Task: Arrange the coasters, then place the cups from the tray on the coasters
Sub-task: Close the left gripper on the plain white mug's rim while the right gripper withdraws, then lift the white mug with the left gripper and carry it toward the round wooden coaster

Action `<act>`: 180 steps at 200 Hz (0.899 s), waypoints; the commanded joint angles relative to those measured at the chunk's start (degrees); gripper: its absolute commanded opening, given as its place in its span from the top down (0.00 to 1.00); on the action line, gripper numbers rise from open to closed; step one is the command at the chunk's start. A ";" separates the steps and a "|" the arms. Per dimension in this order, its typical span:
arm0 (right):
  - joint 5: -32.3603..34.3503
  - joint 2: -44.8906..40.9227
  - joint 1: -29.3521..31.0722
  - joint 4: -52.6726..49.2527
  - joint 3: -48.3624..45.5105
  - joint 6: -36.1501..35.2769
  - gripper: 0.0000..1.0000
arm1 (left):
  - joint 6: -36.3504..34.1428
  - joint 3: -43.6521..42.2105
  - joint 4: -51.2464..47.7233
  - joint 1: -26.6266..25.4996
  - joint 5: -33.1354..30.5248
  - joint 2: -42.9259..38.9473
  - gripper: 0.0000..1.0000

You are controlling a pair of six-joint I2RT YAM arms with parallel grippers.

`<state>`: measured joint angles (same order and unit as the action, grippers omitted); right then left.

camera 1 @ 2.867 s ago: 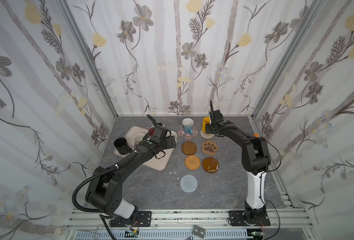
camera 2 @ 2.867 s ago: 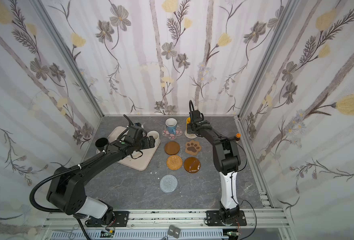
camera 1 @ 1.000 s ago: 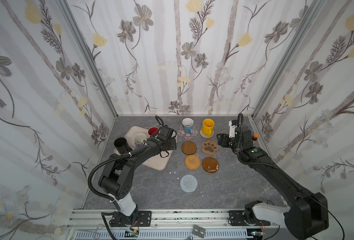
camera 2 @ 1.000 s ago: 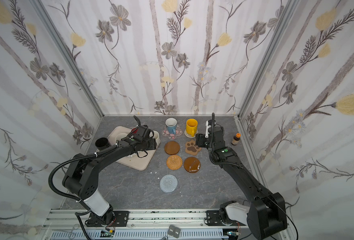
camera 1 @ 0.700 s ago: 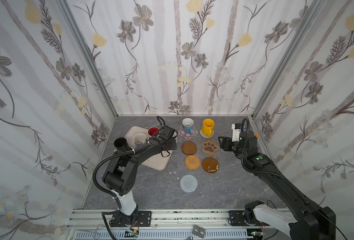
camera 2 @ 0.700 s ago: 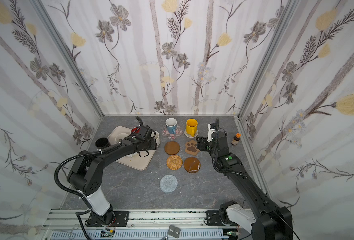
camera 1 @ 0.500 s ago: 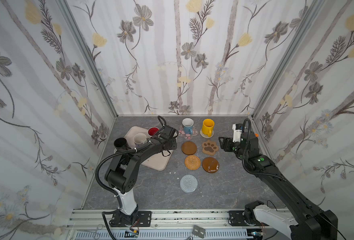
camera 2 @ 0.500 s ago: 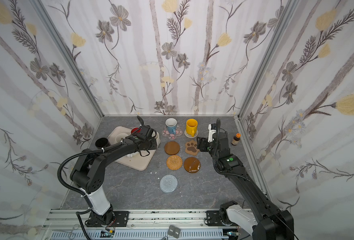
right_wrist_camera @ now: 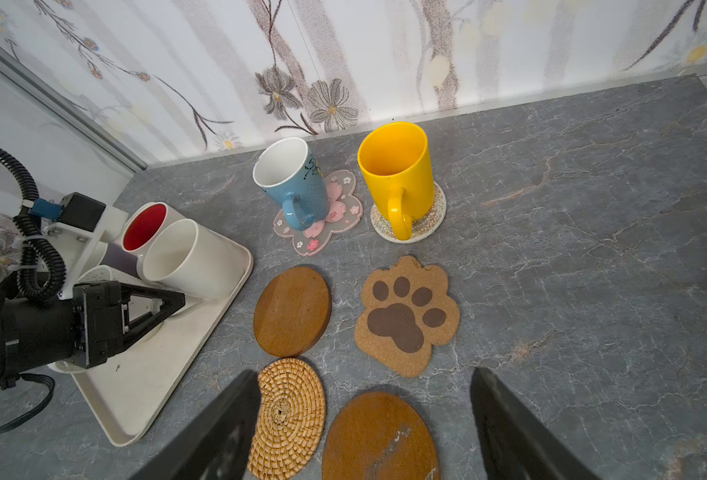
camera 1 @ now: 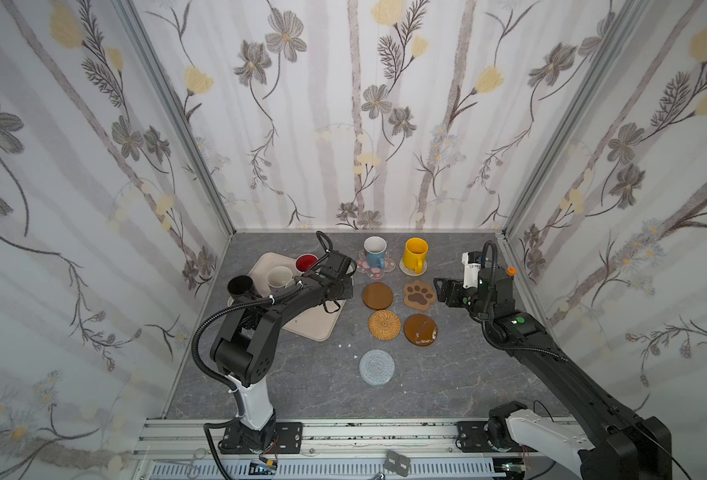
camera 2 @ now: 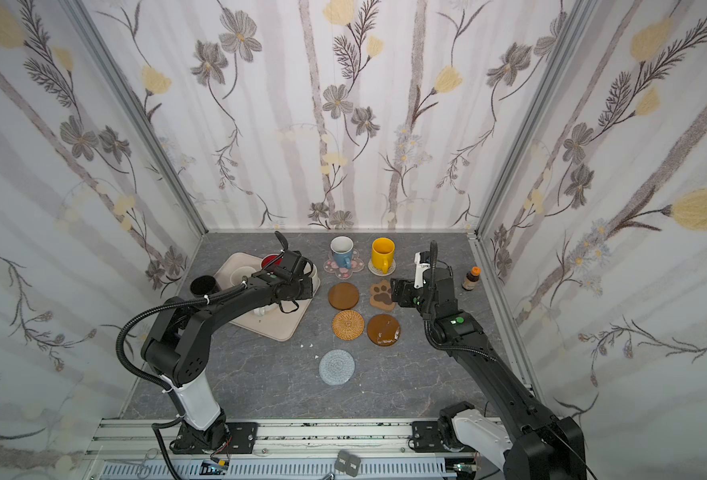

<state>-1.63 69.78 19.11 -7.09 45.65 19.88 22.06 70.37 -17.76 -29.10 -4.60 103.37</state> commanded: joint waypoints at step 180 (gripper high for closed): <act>-3.79 -8.38 -3.20 4.37 -6.48 3.27 0.00 | -5.63 3.37 -3.95 -13.79 -4.94 -8.43 1.00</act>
<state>-3.70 62.59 17.04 -4.84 40.34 21.54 16.49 72.99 -22.96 -40.32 -6.11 94.78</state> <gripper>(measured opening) 0.995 0.120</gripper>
